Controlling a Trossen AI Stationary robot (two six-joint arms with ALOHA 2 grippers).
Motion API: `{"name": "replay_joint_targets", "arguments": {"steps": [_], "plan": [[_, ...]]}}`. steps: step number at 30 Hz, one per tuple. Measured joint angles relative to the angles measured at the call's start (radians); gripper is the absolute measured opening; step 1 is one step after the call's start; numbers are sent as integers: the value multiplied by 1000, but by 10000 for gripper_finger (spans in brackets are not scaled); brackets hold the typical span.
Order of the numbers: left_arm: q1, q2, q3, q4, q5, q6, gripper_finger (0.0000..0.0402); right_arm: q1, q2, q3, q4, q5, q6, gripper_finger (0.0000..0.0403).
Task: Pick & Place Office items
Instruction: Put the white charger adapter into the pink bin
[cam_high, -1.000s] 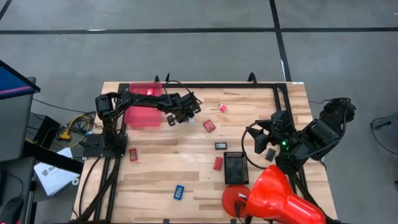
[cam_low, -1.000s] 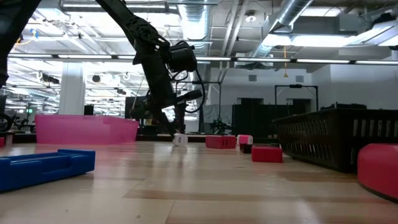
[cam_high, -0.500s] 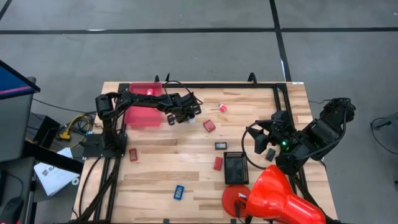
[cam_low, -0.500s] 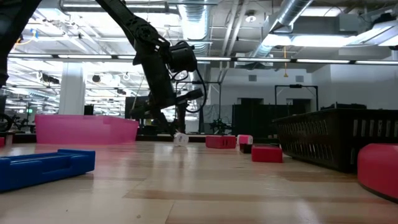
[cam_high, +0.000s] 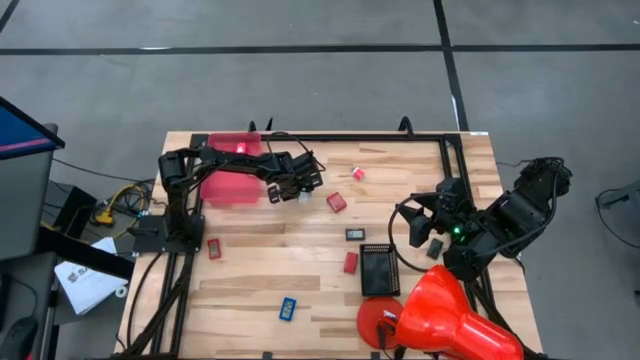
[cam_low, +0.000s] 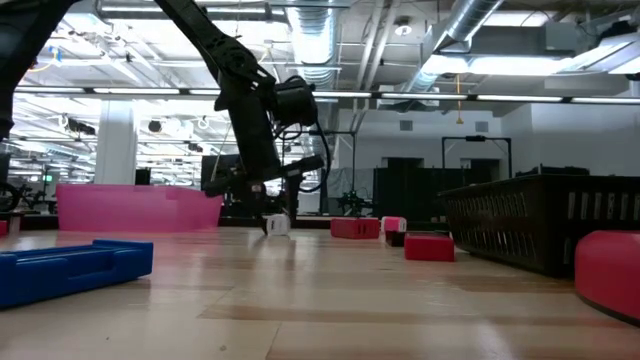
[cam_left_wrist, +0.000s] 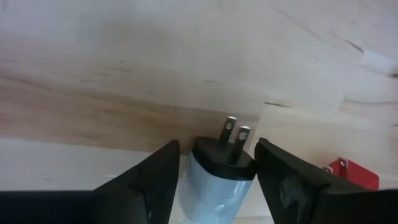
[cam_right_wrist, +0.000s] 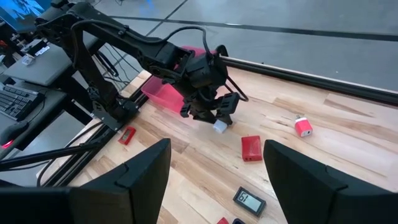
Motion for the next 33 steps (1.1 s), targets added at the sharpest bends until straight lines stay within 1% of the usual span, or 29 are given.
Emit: {"name": "replay_joint_targets", "arguments": {"steps": [2,5,9,13,19,21,24,27,29,31,33], "plan": [[-4,0,-1,-1,-17,-8,187,8,0,0,0,-2,2,250],[1,-10,-1,-10,-6,-5,164,17,-1,0,0,-2,8,250],[1,-22,-1,-33,4,68,142,18,-1,0,0,2,7,250],[-1,-24,0,-61,24,96,141,12,-2,0,0,16,0,250],[-2,-45,-8,-53,36,98,141,4,-2,0,0,18,1,250],[1,-83,-9,-24,24,107,141,4,-2,0,0,19,5,250],[10,-168,-3,6,-36,137,141,4,-2,0,0,23,8,250],[32,-255,-5,3,-115,216,141,4,-2,0,0,29,8,250],[56,-328,-5,6,-148,303,141,2,-2,0,0,32,8,250],[86,-395,-3,-36,-182,396,141,-3,-2,0,0,36,8,250],[123,-461,-3,-149,-238,465,141,-5,-2,0,0,36,8,250]]}}
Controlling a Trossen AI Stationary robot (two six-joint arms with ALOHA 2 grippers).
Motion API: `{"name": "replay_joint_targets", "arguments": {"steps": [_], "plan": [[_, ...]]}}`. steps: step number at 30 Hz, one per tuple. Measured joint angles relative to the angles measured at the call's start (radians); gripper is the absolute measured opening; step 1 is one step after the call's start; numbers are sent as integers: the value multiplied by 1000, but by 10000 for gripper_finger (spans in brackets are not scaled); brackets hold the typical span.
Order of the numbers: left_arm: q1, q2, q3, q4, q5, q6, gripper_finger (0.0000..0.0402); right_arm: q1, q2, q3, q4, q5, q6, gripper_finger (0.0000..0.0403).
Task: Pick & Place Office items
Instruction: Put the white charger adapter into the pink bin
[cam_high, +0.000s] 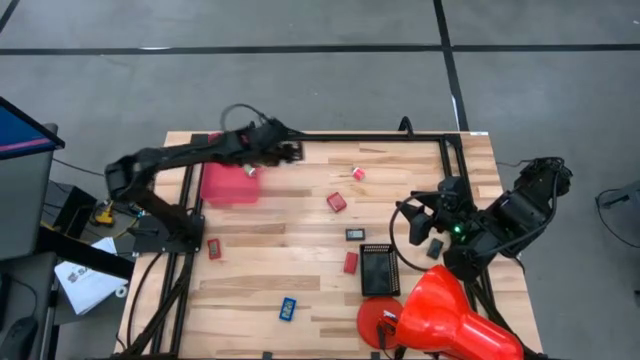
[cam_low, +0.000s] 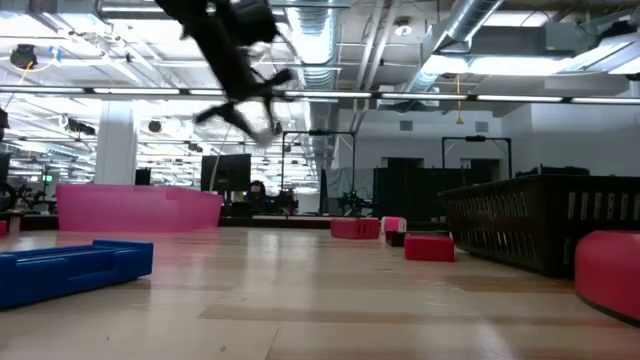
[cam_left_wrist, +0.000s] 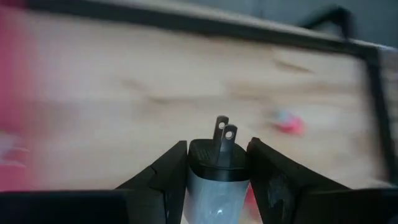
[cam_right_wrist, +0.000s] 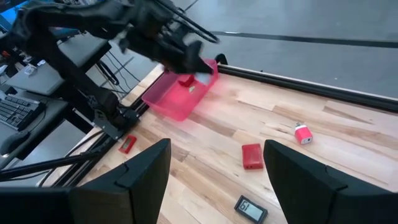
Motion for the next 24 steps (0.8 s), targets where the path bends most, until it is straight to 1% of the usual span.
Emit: {"name": "replay_joint_targets", "arguments": {"steps": [3,5,9,11,12,14,16,18,21,22,24], "plan": [[67,-92,0,-175,-77,83,141,0,0,0,0,0,10,250],[119,-139,0,-288,-91,127,141,0,0,0,0,0,17,250],[200,-197,-5,-493,-94,161,141,0,0,0,0,0,19,250],[224,-218,-37,-538,-71,157,141,0,0,0,1,1,19,250],[233,-226,-64,-545,-41,155,141,0,0,0,1,2,20,250],[247,-235,-132,-530,15,141,141,0,0,0,1,4,26,250],[247,-241,-212,-479,25,92,141,0,0,0,1,5,28,250],[252,-249,-291,-354,39,50,141,0,0,0,2,5,38,250],[292,-241,-392,-110,114,16,141,0,0,0,5,4,38,250],[307,-224,-420,-42,134,3,140,0,0,0,7,5,38,250],[338,-171,-466,38,177,-8,140,0,0,0,9,4,38,250]]}}
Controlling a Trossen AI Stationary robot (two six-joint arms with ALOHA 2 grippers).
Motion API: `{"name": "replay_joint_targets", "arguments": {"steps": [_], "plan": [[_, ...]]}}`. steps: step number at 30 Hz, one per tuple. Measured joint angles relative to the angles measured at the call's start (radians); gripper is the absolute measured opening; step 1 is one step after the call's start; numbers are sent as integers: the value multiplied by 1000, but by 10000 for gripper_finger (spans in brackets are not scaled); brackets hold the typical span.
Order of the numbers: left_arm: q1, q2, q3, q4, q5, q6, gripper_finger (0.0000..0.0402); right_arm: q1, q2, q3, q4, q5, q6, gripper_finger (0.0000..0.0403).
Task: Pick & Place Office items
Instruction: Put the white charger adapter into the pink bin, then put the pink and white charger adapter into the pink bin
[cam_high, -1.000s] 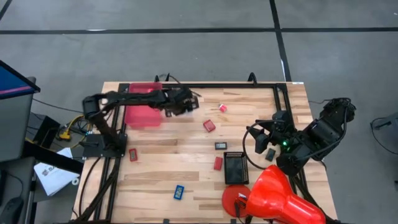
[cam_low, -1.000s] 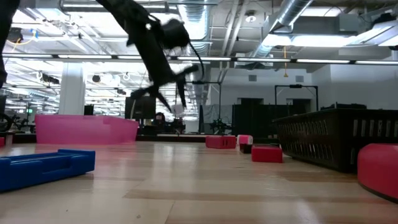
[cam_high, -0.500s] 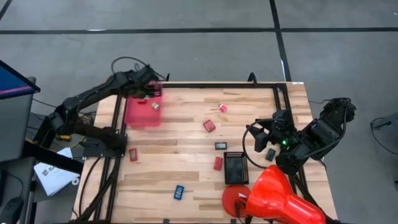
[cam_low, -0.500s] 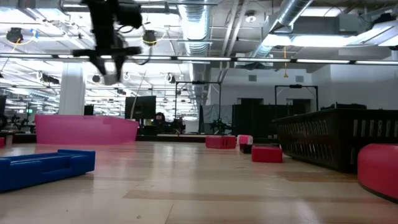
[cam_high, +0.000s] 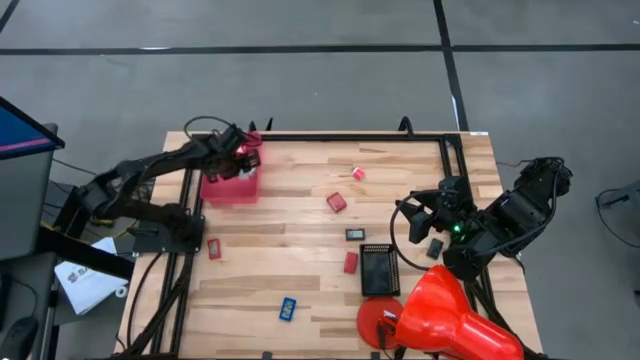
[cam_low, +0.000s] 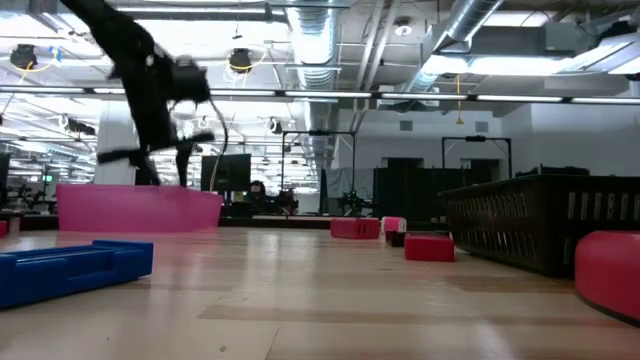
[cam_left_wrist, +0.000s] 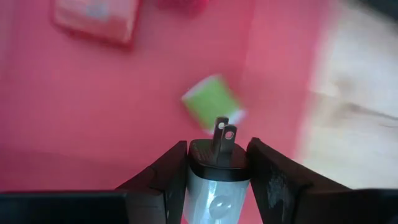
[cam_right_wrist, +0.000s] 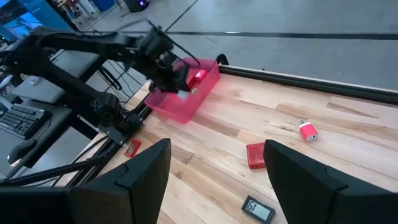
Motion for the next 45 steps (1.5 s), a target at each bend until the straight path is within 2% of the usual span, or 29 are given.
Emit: {"name": "replay_joint_targets", "arguments": {"steps": [2,5,10,16,31,36,41,45], "plan": [[25,51,-24,16,27,2,140,0,0,0,0,0,12,250],[29,90,-25,51,5,31,140,0,0,0,3,-1,34,250],[30,89,-23,94,-54,33,140,1,0,0,5,-5,52,250],[64,89,-23,98,-68,57,142,-14,0,0,7,-12,51,250],[81,81,-23,247,-94,113,208,-24,0,0,8,-12,40,250],[73,16,-23,288,-103,194,211,-24,0,0,8,-12,40,250],[73,-122,-23,292,-85,326,211,-24,0,0,8,-12,40,250],[73,-238,-23,297,57,465,211,-24,0,0,7,-12,40,250]]}}
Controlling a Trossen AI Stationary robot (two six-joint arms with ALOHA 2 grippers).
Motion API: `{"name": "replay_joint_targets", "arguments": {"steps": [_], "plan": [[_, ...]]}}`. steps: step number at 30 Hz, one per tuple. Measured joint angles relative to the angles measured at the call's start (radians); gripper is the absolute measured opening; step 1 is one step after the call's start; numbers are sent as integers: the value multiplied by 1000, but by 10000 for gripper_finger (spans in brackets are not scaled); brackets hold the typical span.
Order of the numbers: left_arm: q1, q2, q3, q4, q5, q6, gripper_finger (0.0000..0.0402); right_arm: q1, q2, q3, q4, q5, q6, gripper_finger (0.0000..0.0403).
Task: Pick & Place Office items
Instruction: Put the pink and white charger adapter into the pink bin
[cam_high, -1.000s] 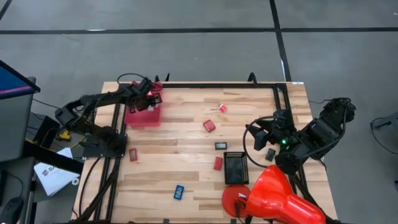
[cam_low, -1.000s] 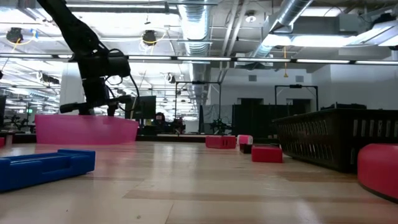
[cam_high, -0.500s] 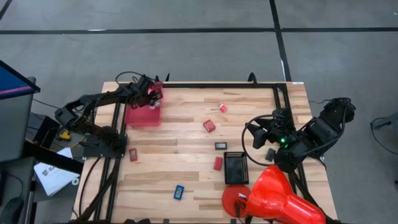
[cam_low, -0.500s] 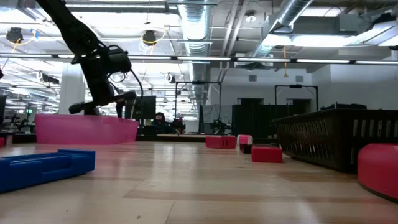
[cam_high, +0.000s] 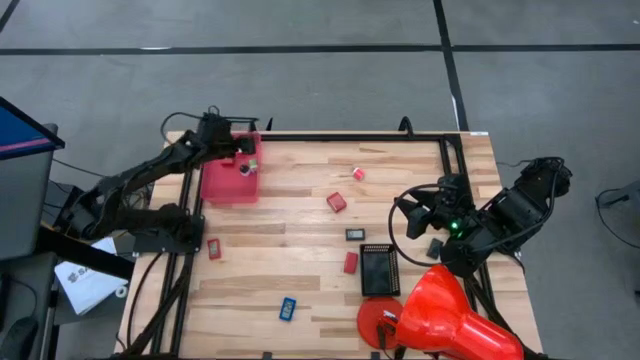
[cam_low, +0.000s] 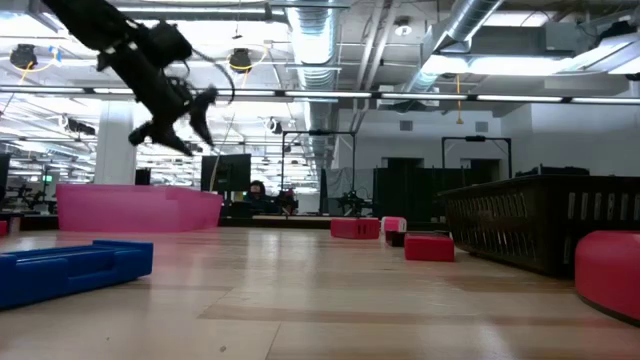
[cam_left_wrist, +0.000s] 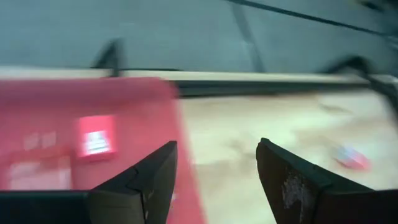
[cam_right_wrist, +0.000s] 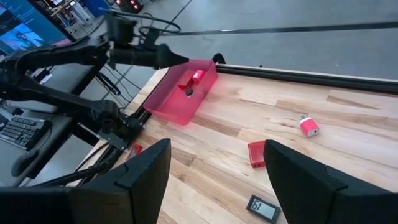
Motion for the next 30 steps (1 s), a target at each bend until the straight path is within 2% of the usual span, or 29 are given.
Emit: {"name": "replay_joint_targets", "arguments": {"steps": [5,7,12,16,19,23,30], "plan": [[-49,-83,0,-1,282,67,202,0,0,0,-6,-1,-9,250],[-113,-91,0,-8,338,90,196,0,0,0,-9,-3,-11,250],[-294,-83,0,1,320,126,180,0,0,0,-13,-39,-34,250],[-386,-97,0,104,290,121,174,-7,0,0,-16,-159,-89,250],[-416,-130,1,186,230,94,173,-55,0,0,-15,-281,-147,250],[-424,-184,1,217,171,60,173,-192,0,0,-16,-411,-274,250],[-439,-286,0,217,163,87,173,-559,40,0,80,-623,-766,250]]}}
